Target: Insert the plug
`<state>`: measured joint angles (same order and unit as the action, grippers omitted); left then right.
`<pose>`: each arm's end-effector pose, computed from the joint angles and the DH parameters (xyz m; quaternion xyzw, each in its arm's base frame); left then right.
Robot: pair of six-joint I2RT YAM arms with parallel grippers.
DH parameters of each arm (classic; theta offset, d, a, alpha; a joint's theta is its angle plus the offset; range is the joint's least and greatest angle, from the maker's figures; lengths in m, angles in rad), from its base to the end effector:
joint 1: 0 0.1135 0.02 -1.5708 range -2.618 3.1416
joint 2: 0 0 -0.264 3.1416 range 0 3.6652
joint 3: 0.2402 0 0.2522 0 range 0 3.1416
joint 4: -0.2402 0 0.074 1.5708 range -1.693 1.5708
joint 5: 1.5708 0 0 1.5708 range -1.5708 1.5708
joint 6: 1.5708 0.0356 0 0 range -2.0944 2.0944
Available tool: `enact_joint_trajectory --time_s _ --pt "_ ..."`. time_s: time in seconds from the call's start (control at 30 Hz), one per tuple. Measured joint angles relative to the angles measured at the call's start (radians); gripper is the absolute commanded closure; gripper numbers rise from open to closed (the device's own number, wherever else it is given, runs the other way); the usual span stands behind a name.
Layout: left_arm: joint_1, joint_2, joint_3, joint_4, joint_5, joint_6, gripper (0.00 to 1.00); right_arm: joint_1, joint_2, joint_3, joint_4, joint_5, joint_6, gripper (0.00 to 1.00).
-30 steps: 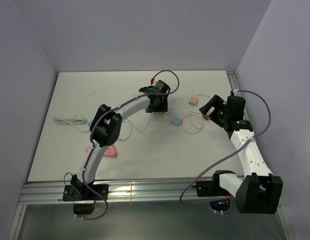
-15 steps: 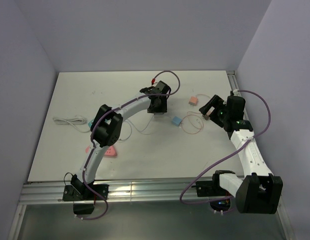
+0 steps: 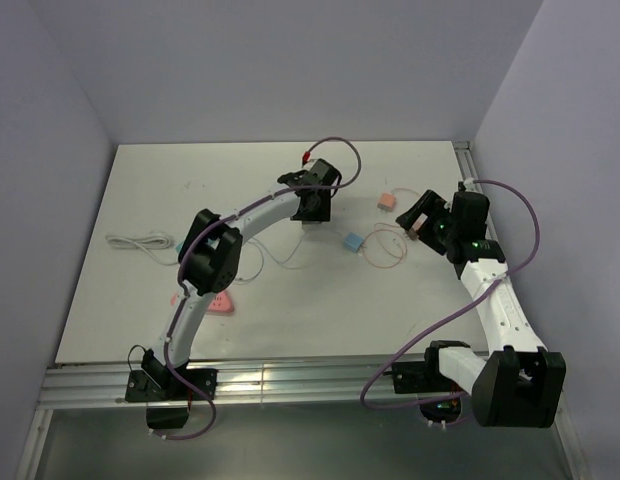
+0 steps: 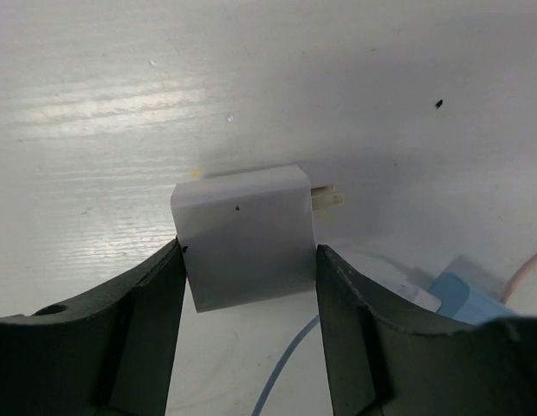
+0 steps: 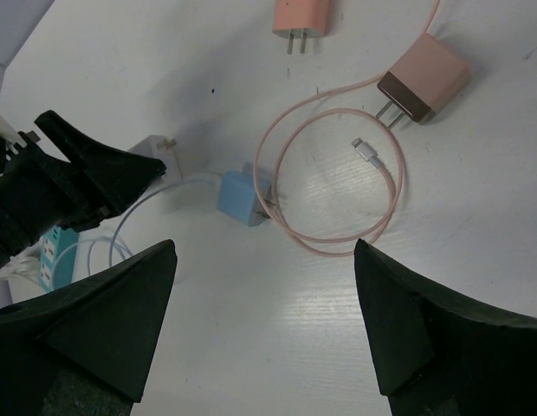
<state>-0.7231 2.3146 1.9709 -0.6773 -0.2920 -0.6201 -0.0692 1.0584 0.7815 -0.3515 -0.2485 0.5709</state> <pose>0.3862 -0.3272 0.1896 0.0096 0.9530 -0.0575 0.2974 0.2304 -0.0072 0.2706 0.2248 0.8570 0.2188 0.4089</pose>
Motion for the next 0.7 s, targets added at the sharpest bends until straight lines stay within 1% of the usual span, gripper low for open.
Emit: enact_joint_trajectory --time_s 0.1,0.2,0.27,0.37,0.47,0.57,0.67,0.7 --pt "0.004 -0.026 0.037 -0.034 -0.012 0.030 1.00 0.009 0.000 0.000 0.000 -0.005 -0.005 0.11" --pt "0.010 -0.084 0.075 -0.056 -0.002 0.049 1.00 0.018 0.000 0.000 0.002 -0.028 -0.023 0.12" --pt "0.015 -0.153 0.081 -0.056 0.025 0.056 1.00 0.025 0.000 0.000 0.008 -0.049 -0.037 0.12" --pt "0.031 -0.278 0.069 -0.047 0.106 0.055 1.00 0.043 -0.002 0.004 0.018 -0.084 -0.060 0.13" --pt "0.067 -0.439 -0.024 0.005 0.279 0.036 1.00 0.089 -0.015 0.006 0.036 -0.126 -0.097 0.15" --pt "0.129 -0.595 -0.188 0.084 0.530 -0.015 1.00 0.167 -0.056 0.006 0.063 -0.185 -0.150 0.17" --pt "0.192 -0.699 -0.341 0.128 0.760 -0.078 1.00 0.238 -0.123 0.006 0.119 -0.278 -0.199 0.19" --pt "0.205 -0.717 -0.379 0.136 0.813 -0.093 1.00 0.256 -0.147 0.006 0.146 -0.320 -0.212 0.19"
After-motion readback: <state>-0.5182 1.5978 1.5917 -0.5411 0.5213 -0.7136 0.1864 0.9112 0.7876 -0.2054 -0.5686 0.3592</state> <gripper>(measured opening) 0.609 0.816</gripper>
